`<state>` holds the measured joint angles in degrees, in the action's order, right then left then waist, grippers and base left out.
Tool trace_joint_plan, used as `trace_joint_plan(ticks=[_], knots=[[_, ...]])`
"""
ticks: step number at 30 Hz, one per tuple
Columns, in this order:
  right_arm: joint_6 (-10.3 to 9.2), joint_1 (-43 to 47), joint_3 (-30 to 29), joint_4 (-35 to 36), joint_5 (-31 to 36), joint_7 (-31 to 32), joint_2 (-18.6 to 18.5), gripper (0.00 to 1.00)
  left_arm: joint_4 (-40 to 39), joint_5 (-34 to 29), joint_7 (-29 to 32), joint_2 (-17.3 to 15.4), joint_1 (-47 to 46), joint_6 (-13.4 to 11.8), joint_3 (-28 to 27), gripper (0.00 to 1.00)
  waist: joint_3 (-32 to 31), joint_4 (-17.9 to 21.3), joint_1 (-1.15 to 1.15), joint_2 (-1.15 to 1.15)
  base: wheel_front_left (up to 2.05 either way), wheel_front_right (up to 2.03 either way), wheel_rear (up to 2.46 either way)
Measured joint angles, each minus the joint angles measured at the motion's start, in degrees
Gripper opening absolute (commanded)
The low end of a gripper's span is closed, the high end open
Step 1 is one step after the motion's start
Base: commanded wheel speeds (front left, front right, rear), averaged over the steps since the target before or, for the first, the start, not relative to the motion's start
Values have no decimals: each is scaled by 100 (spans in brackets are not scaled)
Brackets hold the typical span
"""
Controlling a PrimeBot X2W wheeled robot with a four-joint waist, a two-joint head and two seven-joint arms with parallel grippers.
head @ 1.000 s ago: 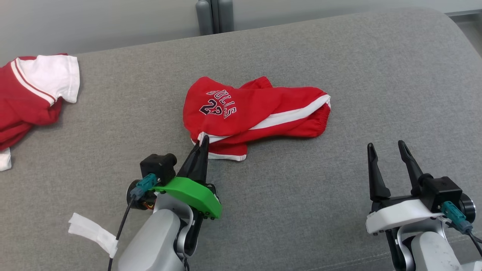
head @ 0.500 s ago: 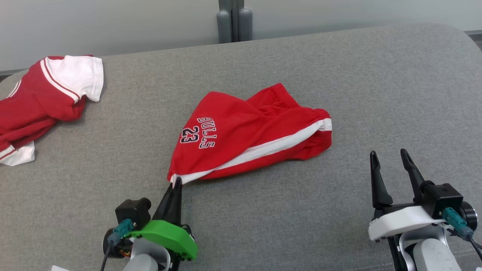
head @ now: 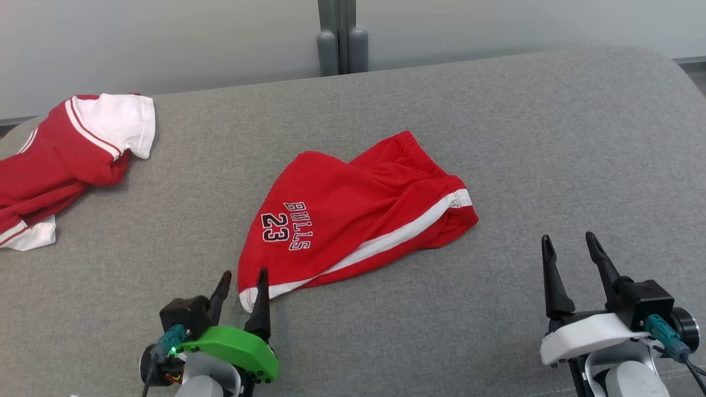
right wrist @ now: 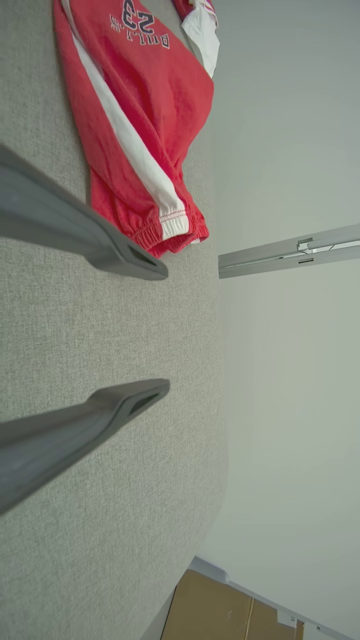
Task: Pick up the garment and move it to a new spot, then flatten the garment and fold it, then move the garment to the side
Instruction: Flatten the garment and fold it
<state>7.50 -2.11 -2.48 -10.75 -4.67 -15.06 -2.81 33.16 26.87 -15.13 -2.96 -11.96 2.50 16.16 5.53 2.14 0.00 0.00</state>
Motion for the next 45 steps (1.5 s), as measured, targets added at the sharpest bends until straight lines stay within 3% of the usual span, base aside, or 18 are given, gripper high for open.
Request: trace_joint_plan(ticks=[7,17,29,45], knots=[[0,76,-7,2,41,0,0,100,-1013,-345,0,11,291,24,-382,100,-175,-101,0,0,0,0,0],[0,121,18,156,148,0,0,100,-1801,-682,-1,12,825,-159,-328,100,-497,-340,0,0,0,0,0],[0,133,91,243,126,1,1,100,-1986,-783,-1,12,1213,-401,-322,100,-606,-412,0,0,0,0,0],[0,87,89,230,129,0,0,100,-1981,-784,0,12,1226,-425,-318,100,-561,-434,0,0,0,0,0]])
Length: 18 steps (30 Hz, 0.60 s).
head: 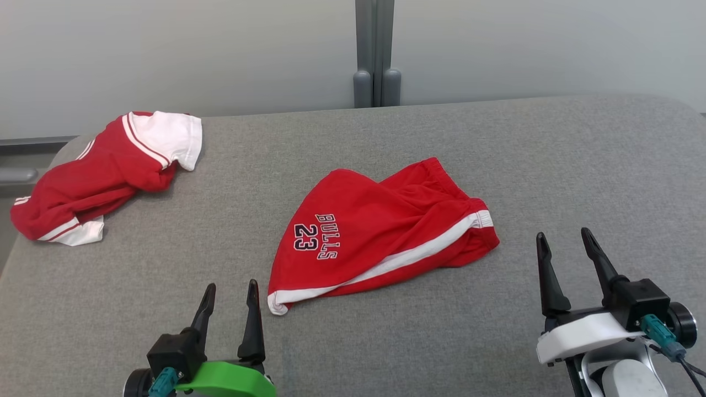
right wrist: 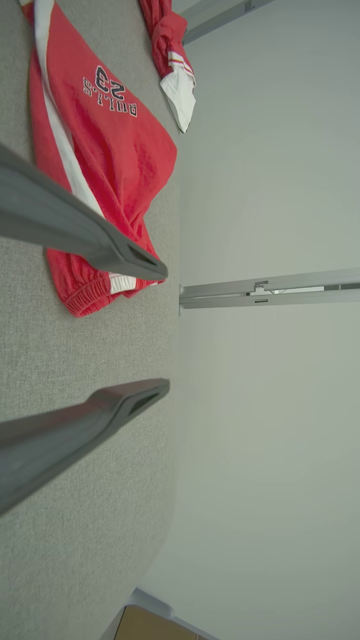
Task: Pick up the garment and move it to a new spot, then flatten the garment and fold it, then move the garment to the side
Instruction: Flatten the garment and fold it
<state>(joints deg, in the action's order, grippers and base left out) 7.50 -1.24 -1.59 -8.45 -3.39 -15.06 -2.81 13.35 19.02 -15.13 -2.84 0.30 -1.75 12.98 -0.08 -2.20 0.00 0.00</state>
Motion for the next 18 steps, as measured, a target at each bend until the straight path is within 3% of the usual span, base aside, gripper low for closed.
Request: trace_joint_plan(ticks=[6,10,18], knots=[[0,-407,73,-655,133,15,2,100,3,1,0,0,-39,0,77,100,71,-99,0,0,0,0,0],[0,-944,162,-1257,130,457,-59,100,3,13,0,0,-121,-1,141,100,151,-191,0,0,0,0,0],[1,-1748,651,-2161,-488,1183,-606,100,3,59,0,0,-236,-2,178,100,368,-447,0,0,0,0,0]])
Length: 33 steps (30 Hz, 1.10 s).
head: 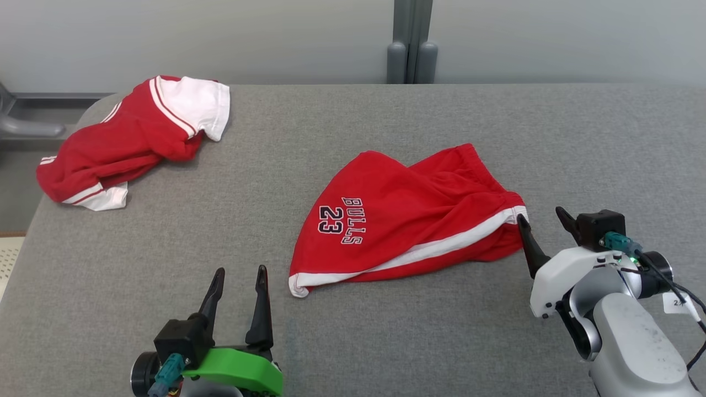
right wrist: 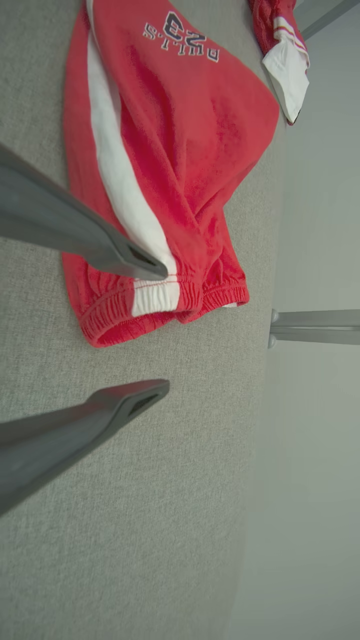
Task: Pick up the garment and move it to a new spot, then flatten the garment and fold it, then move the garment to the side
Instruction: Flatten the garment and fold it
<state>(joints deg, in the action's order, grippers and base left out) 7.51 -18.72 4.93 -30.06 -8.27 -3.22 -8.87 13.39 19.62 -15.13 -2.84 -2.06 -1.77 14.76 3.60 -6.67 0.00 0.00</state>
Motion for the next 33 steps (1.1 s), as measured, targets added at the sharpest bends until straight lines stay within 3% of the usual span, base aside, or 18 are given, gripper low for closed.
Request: trace_joint_plan(ticks=[12,13,14,19,23,24,25,33], knots=[[0,-606,1268,-524,-868,365,-592,100,87,1,-1,0,-98,11,14,100,262,-286,0,0,0,0,0],[0,-634,1329,-532,-910,364,-620,95,136,3,-1,0,-98,32,34,100,268,-290,0,0,0,0,0],[0,-659,1394,-534,-945,338,-649,78,210,9,0,0,-98,71,64,100,269,-289,0,0,0,0,0],[0,-791,1667,-542,-1124,308,-737,48,868,102,-3,1,-118,322,386,100,261,-254,0,0,0,0,0],[0,-879,1884,-543,-1204,296,-828,35,1343,170,-2,1,-299,467,603,100,270,-217,0,0,0,0,0],[0,-897,1941,-544,-1232,285,-850,5,1449,211,-3,2,-371,489,654,100,278,-210,0,0,0,0,0],[0,-910,1986,-545,-1233,255,-867,0,1534,265,-3,2,-430,505,702,100,285,-203,0,0,0,0,0],[0,-982,2111,-631,-1305,27,-932,0,2162,921,-3,2,-940,558,977,100,358,-60,0,0,0,0,0]])
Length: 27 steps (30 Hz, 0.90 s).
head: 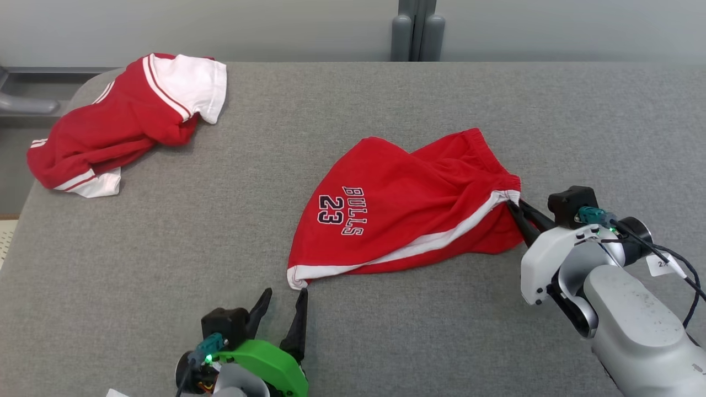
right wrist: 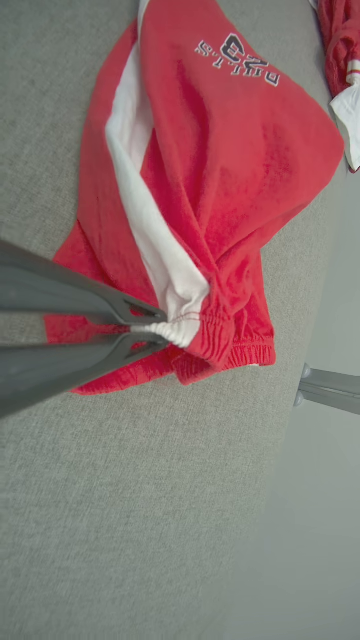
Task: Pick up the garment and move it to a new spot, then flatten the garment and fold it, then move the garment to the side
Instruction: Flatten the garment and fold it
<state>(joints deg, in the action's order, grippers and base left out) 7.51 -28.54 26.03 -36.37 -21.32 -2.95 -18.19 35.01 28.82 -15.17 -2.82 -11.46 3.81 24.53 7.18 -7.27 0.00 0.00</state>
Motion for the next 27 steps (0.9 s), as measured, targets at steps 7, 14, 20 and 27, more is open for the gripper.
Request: trace_joint_plan(ticks=[7,14,20,27], knots=[[0,-63,35,-93,-15,-129,23,0,421,589,0,2,-380,-37,191,98,84,178,0,0,0,0,0],[0,-120,15,-197,-22,-270,67,0,482,846,0,2,-498,-73,143,39,156,292,0,0,0,0,0],[0,-129,32,-263,-27,-339,118,0,586,928,0,2,-502,-45,201,40,143,345,0,0,0,0,0],[0,-126,33,-326,-37,-497,166,0,738,988,1,2,-600,-29,216,0,106,406,0,0,0,0,0]])
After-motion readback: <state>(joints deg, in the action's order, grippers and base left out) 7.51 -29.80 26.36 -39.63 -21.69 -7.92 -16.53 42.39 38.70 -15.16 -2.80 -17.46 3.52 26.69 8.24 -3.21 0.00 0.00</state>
